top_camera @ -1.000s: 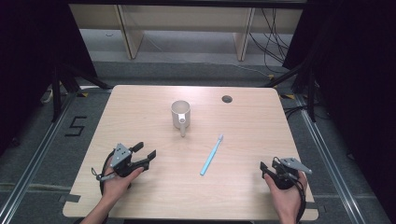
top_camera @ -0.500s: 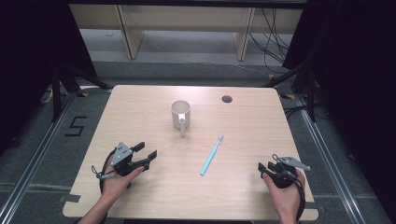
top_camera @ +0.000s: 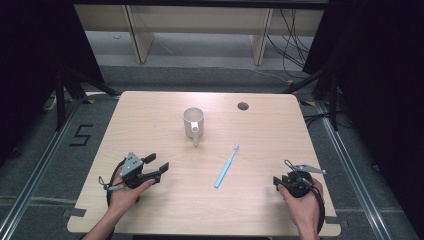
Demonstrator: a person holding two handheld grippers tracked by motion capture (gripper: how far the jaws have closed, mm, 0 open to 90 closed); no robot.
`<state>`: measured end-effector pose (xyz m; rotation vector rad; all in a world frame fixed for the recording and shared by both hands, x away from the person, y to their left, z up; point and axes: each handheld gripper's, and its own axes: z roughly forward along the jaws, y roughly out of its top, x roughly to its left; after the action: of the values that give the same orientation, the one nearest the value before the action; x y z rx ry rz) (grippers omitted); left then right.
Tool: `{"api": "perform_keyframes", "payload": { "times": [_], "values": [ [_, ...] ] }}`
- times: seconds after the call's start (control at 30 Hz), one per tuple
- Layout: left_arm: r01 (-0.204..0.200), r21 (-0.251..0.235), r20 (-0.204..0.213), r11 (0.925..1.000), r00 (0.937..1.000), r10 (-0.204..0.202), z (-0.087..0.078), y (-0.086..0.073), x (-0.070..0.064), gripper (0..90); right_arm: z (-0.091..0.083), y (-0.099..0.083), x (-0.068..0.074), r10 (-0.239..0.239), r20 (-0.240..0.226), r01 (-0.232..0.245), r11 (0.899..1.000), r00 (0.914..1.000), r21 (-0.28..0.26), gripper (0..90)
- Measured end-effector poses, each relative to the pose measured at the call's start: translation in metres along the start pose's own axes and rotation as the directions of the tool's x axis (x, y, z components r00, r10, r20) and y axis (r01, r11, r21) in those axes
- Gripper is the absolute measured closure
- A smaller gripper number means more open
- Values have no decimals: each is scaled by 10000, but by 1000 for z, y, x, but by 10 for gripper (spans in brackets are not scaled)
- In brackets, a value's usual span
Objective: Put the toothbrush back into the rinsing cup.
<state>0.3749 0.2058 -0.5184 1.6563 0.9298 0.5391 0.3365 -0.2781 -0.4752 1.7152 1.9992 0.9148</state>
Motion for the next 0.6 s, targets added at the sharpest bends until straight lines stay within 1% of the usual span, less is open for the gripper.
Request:
{"api": "perform_keyframes", "payload": {
  "times": [0.03, 0.07, 0.1, 0.13, 0.17, 0.2, 0.23, 0.27, 0.3, 0.33, 0.37, 0.4, 0.43, 0.47, 0.53, 0.6],
  "values": [
    [12, -93, 57, 10000, 10000, -11, 0, 0, 0, 335, 1, 2, 3, 217, 108, -219, 9997, 9997, 128, 627],
    [6, -122, 82, 9999, 10000, -5, 0, 0, 0, 335, 1, 4, 3, 70, 193, -76, 9995, 9998, 304, 627],
    [-30, -7, 5, 10000, 10000, 31, -1, 0, 0, 335, 2, 5, 5, 317, 247, -329, 9982, 9992, 493, 627],
    [-16, -16, 3, 10000, 10000, 16, -1, 0, 0, 335, 1, 6, 5, 382, 126, -390, 9970, 9992, 666, 627],
    [-14, -9, 5, 10000, 10000, 14, -1, 0, 0, 335, 0, 6, 3, 167, -184, -154, 9977, 9997, 656, 627],
    [-8, 14, 31, 10000, 10000, 8, -1, 1, 0, 335, -2, 8, 6, 505, -168, -489, 9950, 9986, 869, 626],
    [-7, 18, 62, 10000, 10000, 7, -1, 1, -1, 335, 1, 8, 5, 240, -75, -233, 9966, 9997, 788, 624],
    [-9, -12, 79, 10000, 10000, 9, -1, 2, -1, 335, 1, 10, 7, 280, -62, -274, 9961, 9996, 833, 622],
    [2, -18, 90, 10000, 10000, -2, -1, 3, -2, 335, 1, 11, 8, 375, -63, -367, 9942, 9993, 1012, 620],
    [-8, -7, 120, 10000, 9999, 8, -1, 3, -2, 335, 4, 12, 10, 365, -34, -361, 9958, 9993, 847, 619],
    [-9, 22, 111, 10000, 9999, 9, -1, 4, -2, 335, 3, 13, 16, 718, -118, -703, 9924, 9973, 1008, 615],
    [35, -85, 213, 10000, 9998, -33, 0, 4, -2, 335, 3, 14, 21, 990, -163, -965, 9887, 9950, 1143, 614],
    [72, -92, 267, 9999, 9996, -70, 1, 5, -2, 335, 5, 15, 19, 385, -383, -347, 9947, 9985, 966, 611],
    [109, 1, 262, 9999, 9996, -109, 0, 6, -3, 335, 7, 16, 18, 41, -216, -19, 9951, 9998, 984, 610],
    [123, 97, 310, 9999, 9994, -126, 0, 7, -5, 335, 9, 18, 20, 118, -261, -92, 9955, 9996, 941, 607],
    [78, 157, 427, 9998, 9991, -85, 1, 9, -7, 335, 9, 19, 21, 140, -359, -103, 9948, 9993, 1013, 606]
  ]
}}
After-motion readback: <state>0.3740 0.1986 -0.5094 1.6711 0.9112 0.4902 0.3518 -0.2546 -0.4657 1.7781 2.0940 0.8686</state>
